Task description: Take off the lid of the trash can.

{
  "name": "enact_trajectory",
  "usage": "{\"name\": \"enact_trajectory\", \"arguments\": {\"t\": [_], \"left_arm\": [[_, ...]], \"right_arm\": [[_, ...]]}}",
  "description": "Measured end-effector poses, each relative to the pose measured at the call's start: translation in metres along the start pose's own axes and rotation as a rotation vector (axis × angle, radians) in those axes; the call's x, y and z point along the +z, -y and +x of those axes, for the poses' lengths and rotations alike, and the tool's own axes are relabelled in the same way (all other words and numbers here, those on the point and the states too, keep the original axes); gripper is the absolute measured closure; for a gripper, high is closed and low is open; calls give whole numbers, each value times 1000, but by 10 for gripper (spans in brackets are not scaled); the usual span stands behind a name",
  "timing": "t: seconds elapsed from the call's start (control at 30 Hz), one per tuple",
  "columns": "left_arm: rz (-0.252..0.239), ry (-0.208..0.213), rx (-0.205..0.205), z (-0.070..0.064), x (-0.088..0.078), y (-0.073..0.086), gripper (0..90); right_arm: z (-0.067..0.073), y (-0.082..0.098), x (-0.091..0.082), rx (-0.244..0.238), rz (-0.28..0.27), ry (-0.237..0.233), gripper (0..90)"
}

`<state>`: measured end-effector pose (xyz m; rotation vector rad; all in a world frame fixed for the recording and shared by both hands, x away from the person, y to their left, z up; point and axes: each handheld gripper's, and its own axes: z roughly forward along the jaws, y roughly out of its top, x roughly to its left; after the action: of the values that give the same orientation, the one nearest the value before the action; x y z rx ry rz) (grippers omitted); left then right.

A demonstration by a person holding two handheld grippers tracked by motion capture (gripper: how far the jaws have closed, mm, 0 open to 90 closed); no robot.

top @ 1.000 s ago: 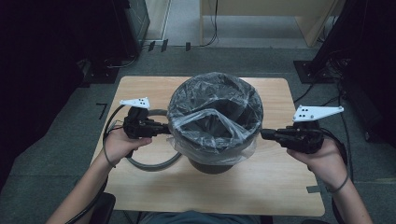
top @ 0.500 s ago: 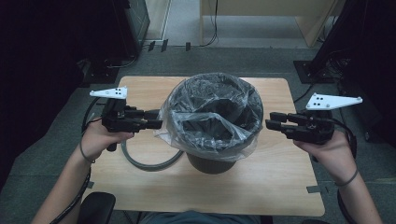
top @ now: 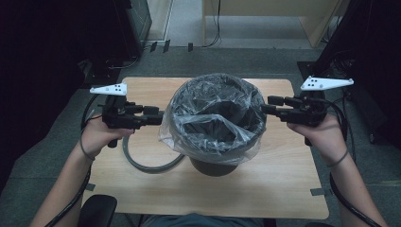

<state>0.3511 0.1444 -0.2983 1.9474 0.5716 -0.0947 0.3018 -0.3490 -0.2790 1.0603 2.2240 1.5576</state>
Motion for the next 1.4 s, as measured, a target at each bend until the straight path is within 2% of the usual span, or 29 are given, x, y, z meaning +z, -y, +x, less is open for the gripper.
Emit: {"name": "enact_trajectory", "arguments": {"t": [0.1, 0.17, 0.23, 0.33, 0.47, 0.6, 0.67, 0.73, 0.83, 0.93, 1.0, 1.1, 1.23, 1.3, 1.4], "left_arm": [[-7, -10, 10, 6, 8, -17, 461], [-7, -24, 16, 9, 14, -27, 460], [-4, -34, 33, 12, 18, -34, 460], [-6, -28, 26, 18, 24, -39, 464], [-27, -6, -18, 28, 28, -42, 483], [-40, 16, -54, 36, 33, -45, 524], [-45, 17, -69, 39, 34, -47, 579], [-29, 3, -96, 41, 35, -50, 660], [10, -32, -145, 43, 40, -52, 760], [5, -40, -116, 42, 45, -52, 815], [17, -68, -90, 42, 49, -51, 828], [26, -80, -76, 45, 51, -48, 791], [-15, -90, -57, 49, 43, -41, 740], [-13, -107, -34, 50, 41, -33, 733], [-13, -107, -36, 54, 38, -23, 712]], "right_arm": [[-4, -6, 5, 12, 2, -2, 551], [-7, -14, 12, 0, 7, 11, 551], [-8, -19, 19, -17, 20, 29, 554], [-12, -23, 29, -8, 29, 37, 566], [-19, -26, 38, 20, 31, 41, 616], [-27, -28, 43, 54, 52, 52, 742], [-30, -29, 43, 64, 55, 59, 801], [-32, -31, 42, 85, 43, 53, 842], [-35, -32, 39, 97, 29, 67, 896], [-38, -31, 40, 82, 34, 89, 900], [-39, -29, 43, 75, 49, 94, 900], [-40, -28, 45, 59, 59, 112, 898], [-35, -37, 39, 37, 32, 76, 798], [-28, -43, 39, 25, 27, 45, 762], [-13, -52, 43, -2, 23, -6, 749]]}}
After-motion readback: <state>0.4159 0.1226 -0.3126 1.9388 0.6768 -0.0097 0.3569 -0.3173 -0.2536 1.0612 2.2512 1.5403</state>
